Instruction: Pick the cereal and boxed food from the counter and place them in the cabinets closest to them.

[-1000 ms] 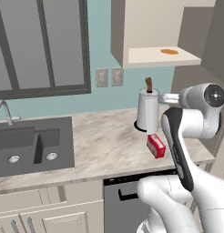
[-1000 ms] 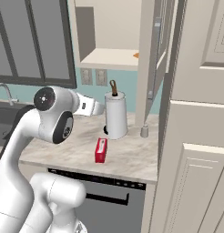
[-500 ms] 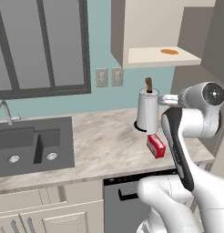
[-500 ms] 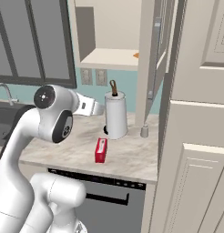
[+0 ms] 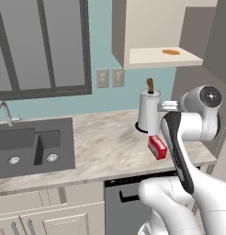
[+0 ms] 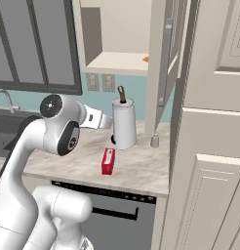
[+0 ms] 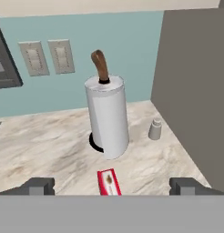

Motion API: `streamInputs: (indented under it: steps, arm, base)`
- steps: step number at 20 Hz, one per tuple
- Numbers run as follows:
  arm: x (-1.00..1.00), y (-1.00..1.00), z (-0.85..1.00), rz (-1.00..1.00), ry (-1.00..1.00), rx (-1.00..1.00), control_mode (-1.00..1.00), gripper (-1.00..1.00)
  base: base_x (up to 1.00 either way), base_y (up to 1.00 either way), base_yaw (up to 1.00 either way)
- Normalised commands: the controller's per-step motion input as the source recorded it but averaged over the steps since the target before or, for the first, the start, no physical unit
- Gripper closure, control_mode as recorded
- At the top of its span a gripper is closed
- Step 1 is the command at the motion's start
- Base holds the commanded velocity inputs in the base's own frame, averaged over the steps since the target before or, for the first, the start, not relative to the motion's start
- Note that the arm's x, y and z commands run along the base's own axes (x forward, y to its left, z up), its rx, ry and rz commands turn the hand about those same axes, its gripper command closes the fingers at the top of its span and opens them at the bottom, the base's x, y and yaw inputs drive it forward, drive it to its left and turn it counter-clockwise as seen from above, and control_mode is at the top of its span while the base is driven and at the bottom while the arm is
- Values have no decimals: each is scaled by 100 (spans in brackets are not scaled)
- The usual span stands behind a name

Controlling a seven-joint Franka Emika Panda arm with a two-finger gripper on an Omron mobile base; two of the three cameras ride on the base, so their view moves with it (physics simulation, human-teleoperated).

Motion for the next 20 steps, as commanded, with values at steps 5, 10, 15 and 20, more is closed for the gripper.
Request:
streamInputs:
  steps: [5,10,15,20]
  arm:
    - [8,0,-22,0,5,-2,-100,-100]
    - [6,0,-24,1,6,-2,-100,-100]
    - [2,0,-26,2,8,0,-100,-100]
    - [8,-1,-24,4,7,0,-100,-100]
  base:
    - [0,0,0]
    - [0,0,0]
    - [0,0,0]
    - [0,0,0]
